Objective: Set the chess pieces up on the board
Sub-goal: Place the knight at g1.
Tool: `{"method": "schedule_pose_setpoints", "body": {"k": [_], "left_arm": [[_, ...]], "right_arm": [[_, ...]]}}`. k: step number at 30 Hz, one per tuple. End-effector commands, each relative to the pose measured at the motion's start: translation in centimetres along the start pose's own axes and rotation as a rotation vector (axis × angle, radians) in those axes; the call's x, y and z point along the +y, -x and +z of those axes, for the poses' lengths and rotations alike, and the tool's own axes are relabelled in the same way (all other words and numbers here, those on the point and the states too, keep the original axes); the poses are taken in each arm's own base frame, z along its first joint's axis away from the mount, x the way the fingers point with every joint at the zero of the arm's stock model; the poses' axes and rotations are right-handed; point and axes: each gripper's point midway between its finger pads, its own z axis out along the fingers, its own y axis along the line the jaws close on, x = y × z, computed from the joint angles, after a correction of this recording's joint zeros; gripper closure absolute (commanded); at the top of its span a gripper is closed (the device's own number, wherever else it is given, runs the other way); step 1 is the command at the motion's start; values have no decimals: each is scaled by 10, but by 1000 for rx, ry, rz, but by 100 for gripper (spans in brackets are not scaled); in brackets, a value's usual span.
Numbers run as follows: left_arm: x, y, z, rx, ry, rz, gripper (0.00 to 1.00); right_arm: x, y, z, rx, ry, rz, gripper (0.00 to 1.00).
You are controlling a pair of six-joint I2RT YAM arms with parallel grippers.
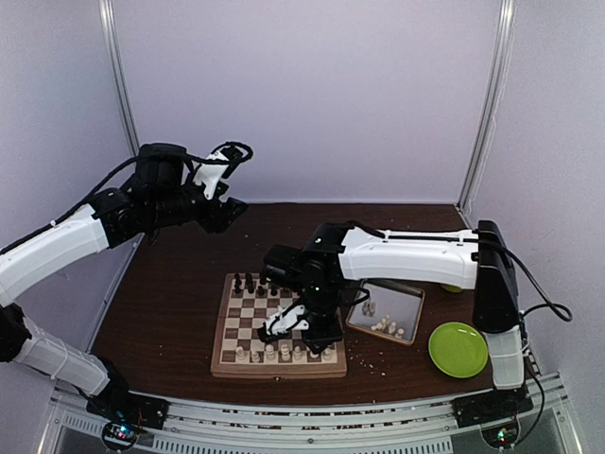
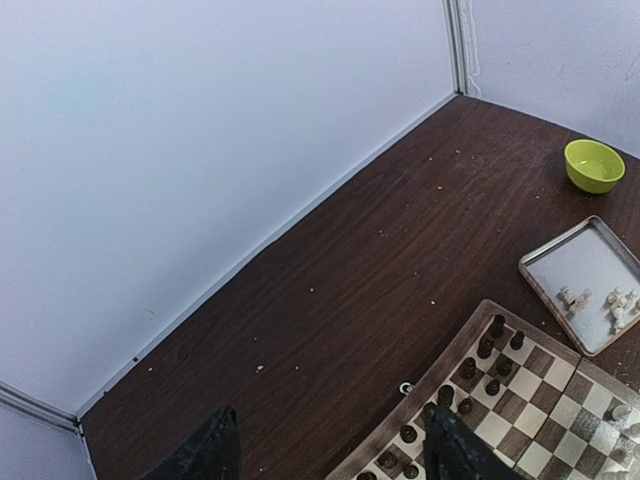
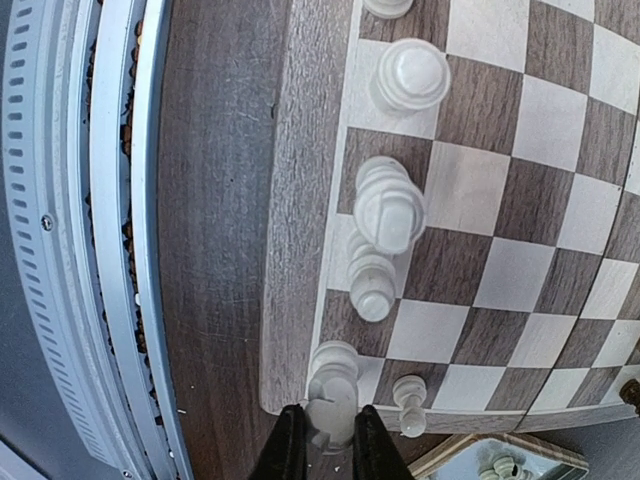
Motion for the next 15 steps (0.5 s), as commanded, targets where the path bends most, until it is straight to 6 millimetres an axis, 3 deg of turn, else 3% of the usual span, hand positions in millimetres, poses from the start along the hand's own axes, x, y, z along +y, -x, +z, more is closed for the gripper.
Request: {"method": "schedule_pose_setpoints", "body": {"k": [1, 15], "left_arm": [[5, 26, -13, -75, 12, 2, 36], [5, 26, -13, -75, 14, 3, 36]], "right_arm": [[0, 2, 4, 20, 6, -3, 94], [-11, 3, 15, 40, -33, 4, 92]]}}
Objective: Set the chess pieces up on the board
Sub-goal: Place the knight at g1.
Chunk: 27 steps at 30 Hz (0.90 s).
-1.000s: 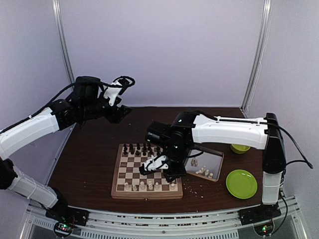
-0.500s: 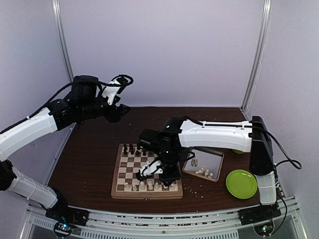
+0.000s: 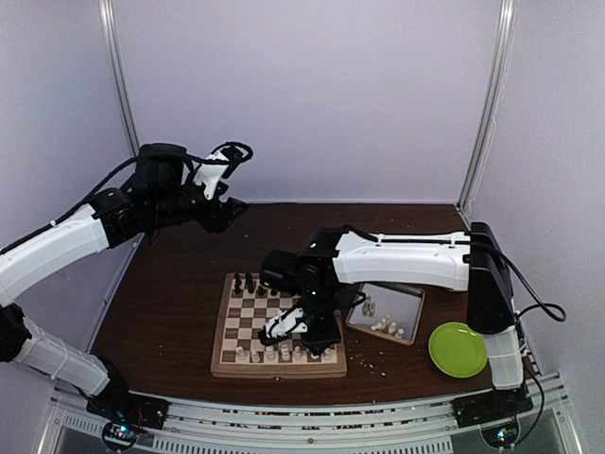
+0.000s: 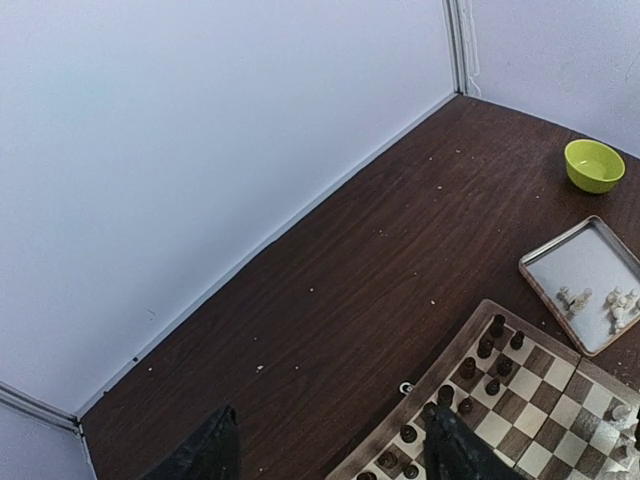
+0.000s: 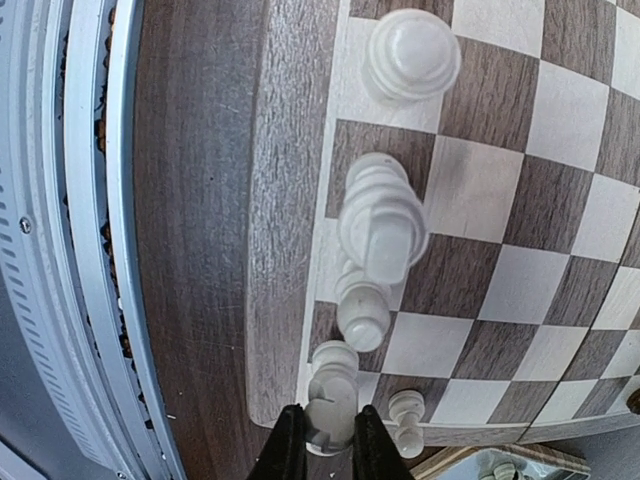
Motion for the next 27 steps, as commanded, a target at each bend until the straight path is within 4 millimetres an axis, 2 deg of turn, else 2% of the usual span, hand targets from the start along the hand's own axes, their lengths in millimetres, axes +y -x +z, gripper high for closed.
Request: {"method": "schedule_pose_setpoints", "body": {"k": [1, 11, 16, 22, 27], "left_arm": [[4, 26, -13, -75, 11, 4, 36], [4, 26, -13, -76, 9, 3, 36], [4, 25, -12, -74, 7, 4, 36], [3, 24, -10, -68, 5, 4, 35], [2, 21, -8, -61, 1, 4, 35]], "right_arm": [[-7, 6, 4, 6, -32, 2, 92], [-9, 9, 7, 1, -28, 4, 90], [-8, 9, 7, 2, -20, 5, 85], [-9, 8, -2, -8, -42, 5, 78], [-7, 8, -22, -47, -59, 5, 75]]}}
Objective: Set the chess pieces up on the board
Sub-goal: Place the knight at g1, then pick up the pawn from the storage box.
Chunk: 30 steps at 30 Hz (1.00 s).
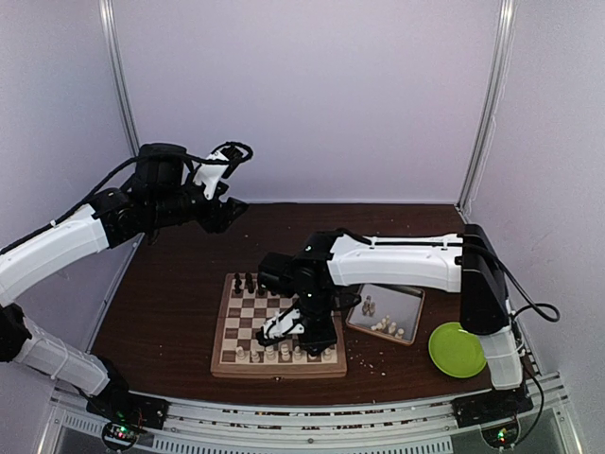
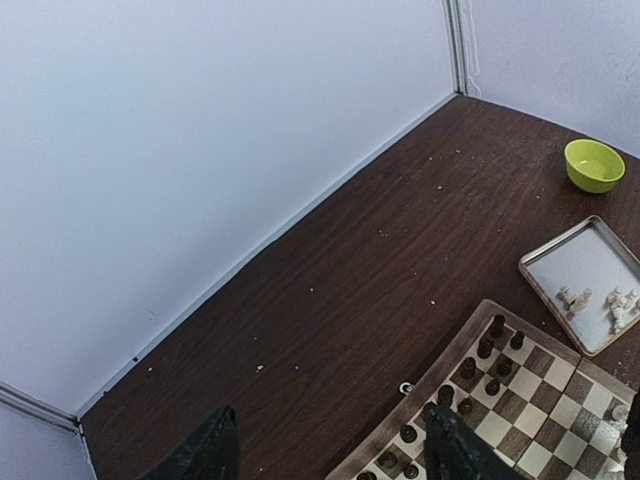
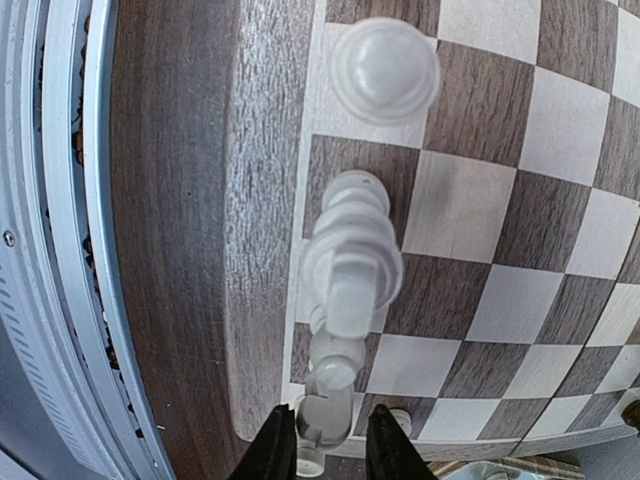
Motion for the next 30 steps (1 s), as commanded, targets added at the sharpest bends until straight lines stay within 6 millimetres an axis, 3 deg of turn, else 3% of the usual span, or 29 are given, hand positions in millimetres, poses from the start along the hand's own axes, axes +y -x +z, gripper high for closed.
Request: {"method": "schedule_pose_setpoints", "body": {"k": [1, 8, 14, 22, 25, 30], "left_arm": [[1, 21, -6, -58, -1, 5, 35], [0, 19, -3, -50, -7, 2, 35], [-1, 19, -3, -50, -11, 4, 35], [-5, 18, 1, -42, -37, -6, 35], [-6, 16, 3, -37, -41, -7, 35], [-6, 16, 4, -34, -41, -7, 35]], "right_arm": [[0, 3, -40, -72, -52, 3, 75], [-5, -19, -77, -154, -90, 41, 75], [-31, -73, -75, -158, -127, 167, 76], [-95, -149, -70, -214, -208, 462, 78], [-109, -163, -59, -195, -232, 512, 78], [-114, -166, -35, -153, -196, 525, 77]]}}
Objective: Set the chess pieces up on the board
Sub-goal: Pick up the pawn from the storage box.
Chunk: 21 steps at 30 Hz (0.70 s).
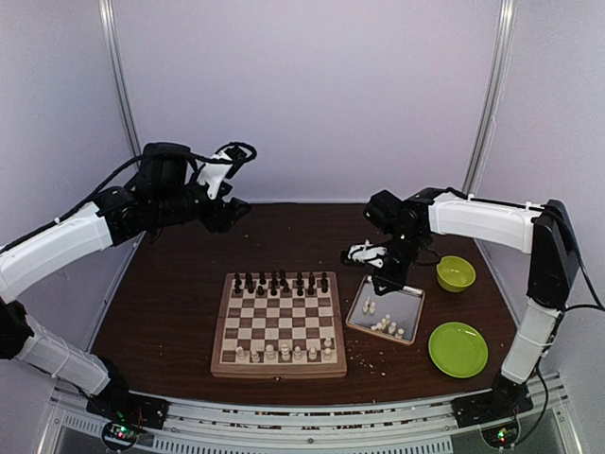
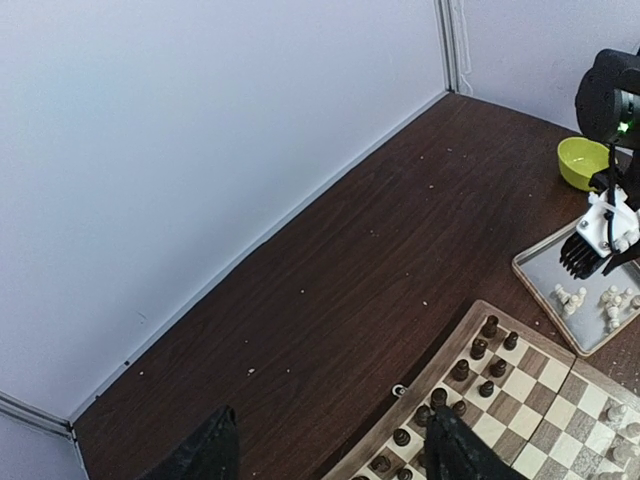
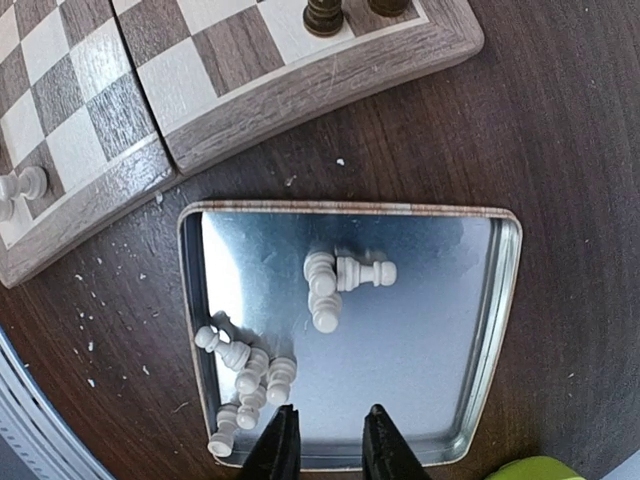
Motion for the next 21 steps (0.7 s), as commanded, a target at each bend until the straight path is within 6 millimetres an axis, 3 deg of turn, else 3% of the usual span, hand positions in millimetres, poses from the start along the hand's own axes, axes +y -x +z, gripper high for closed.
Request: {"method": "schedule_pose_setpoints", "body": {"k": [1, 21], "left_arm": [[-1, 14, -2, -35, -12, -5, 35], [-4, 12, 2, -23, -26, -6, 35]], "right_arm": [[-5, 5, 18, 7, -12, 7, 77], [-2, -9, 62, 114, 47, 9, 81]]}}
